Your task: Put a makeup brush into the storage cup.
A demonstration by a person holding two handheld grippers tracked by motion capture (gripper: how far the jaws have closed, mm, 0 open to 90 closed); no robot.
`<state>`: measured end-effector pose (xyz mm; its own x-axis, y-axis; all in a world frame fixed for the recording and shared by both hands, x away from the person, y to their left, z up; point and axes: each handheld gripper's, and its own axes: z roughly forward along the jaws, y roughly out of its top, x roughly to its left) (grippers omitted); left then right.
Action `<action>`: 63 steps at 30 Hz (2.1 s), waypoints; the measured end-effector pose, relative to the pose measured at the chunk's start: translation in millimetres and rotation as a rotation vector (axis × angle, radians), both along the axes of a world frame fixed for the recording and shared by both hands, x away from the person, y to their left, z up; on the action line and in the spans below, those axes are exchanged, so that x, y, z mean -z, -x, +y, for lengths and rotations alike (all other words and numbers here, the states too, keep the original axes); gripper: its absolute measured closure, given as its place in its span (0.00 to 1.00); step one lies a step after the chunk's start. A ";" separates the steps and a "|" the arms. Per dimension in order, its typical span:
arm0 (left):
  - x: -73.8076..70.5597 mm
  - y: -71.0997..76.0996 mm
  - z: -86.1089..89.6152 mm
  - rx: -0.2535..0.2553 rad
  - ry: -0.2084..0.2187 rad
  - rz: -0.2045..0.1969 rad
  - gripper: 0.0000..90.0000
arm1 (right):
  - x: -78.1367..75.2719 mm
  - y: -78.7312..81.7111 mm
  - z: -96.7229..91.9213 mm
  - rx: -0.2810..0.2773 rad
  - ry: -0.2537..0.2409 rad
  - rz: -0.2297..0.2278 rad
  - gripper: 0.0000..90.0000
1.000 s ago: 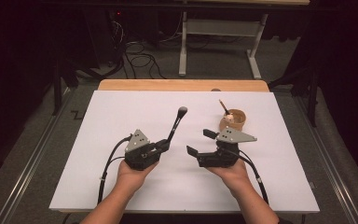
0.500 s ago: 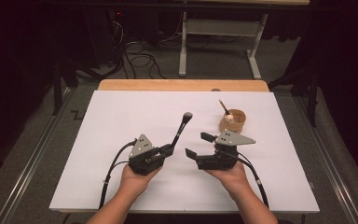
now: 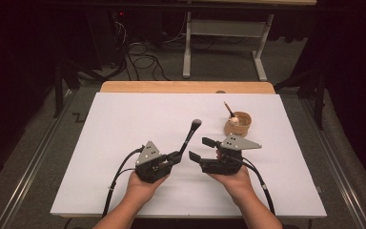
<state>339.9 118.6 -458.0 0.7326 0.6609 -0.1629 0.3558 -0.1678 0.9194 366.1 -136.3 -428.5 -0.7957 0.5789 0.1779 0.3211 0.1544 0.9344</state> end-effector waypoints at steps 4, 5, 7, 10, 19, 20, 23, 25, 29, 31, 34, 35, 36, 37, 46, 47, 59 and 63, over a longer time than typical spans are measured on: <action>0.7 0.8 -0.5 0.007 0.001 0.000 0.88 | 0.1 0.3 -0.3 -0.001 -0.025 0.008 0.33; 0.8 1.1 -0.6 0.006 0.000 0.001 0.88 | 0.1 0.4 -0.5 0.001 -0.028 0.011 0.33; 1.1 1.4 -1.1 0.008 0.002 0.001 0.88 | 0.5 0.1 -0.5 -0.003 -0.034 0.014 0.34; 1.6 1.7 -1.8 0.009 0.007 0.000 0.88 | 1.3 -0.2 -0.3 -0.005 -0.046 0.024 0.36; 3.8 3.0 -4.6 0.012 0.011 0.003 0.88 | 3.0 -1.3 -2.1 -0.001 -0.097 0.053 0.39; 3.9 3.4 -5.3 0.014 0.011 0.003 0.88 | 3.3 -1.5 -2.2 -0.001 -0.106 0.058 0.40; 4.5 4.7 -7.7 0.023 0.011 0.006 0.88 | 3.7 -1.8 -2.6 -0.002 -0.112 0.058 0.42; 4.8 5.5 -9.2 0.027 0.011 0.007 0.88 | 4.0 -1.5 -3.1 -0.002 -0.117 0.057 0.44; 5.5 6.5 -11.5 0.033 0.011 0.006 0.88 | 4.3 -1.3 -3.6 -0.005 -0.129 0.058 0.48; 5.6 7.1 -12.3 0.035 0.013 0.005 0.88 | 4.6 -1.2 -3.4 -0.007 -0.132 0.057 0.49; 5.4 8.2 -13.2 0.038 0.015 0.000 0.88 | 6.0 -1.5 -3.5 -0.013 -0.139 0.065 0.52; 5.3 8.6 -13.6 0.040 0.017 -0.002 0.88 | 6.1 -1.4 -3.5 -0.013 -0.142 0.069 0.53; 5.3 8.8 -13.8 0.041 0.017 -0.002 0.88 | 6.3 -1.3 -3.4 -0.011 -0.144 0.075 0.54; 5.3 9.0 -13.9 0.041 0.017 -0.003 0.88 | 6.4 -1.2 -3.3 -0.012 -0.147 0.075 0.55; 4.6 11.0 -14.2 0.048 0.026 -0.012 0.88 | 9.0 -2.4 -3.4 -0.029 -0.177 0.099 0.62; 4.5 11.1 -14.2 0.049 0.027 -0.012 0.88 | 9.2 -2.6 -3.7 -0.029 -0.182 0.105 0.63; 5.0 12.8 -16.4 0.062 0.029 -0.018 0.88 | 10.5 -4.8 -6.4 -0.029 -0.222 0.141 0.72; 5.5 13.1 -17.3 0.064 0.027 -0.018 0.88 | 10.7 -5.1 -6.6 -0.027 -0.226 0.147 0.74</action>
<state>326.8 101.3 -463.4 0.7762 0.6082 -0.1659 0.3281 -0.1650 0.9301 371.2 -142.9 -439.2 -0.7663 0.4906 0.4148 0.4544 -0.0425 0.8898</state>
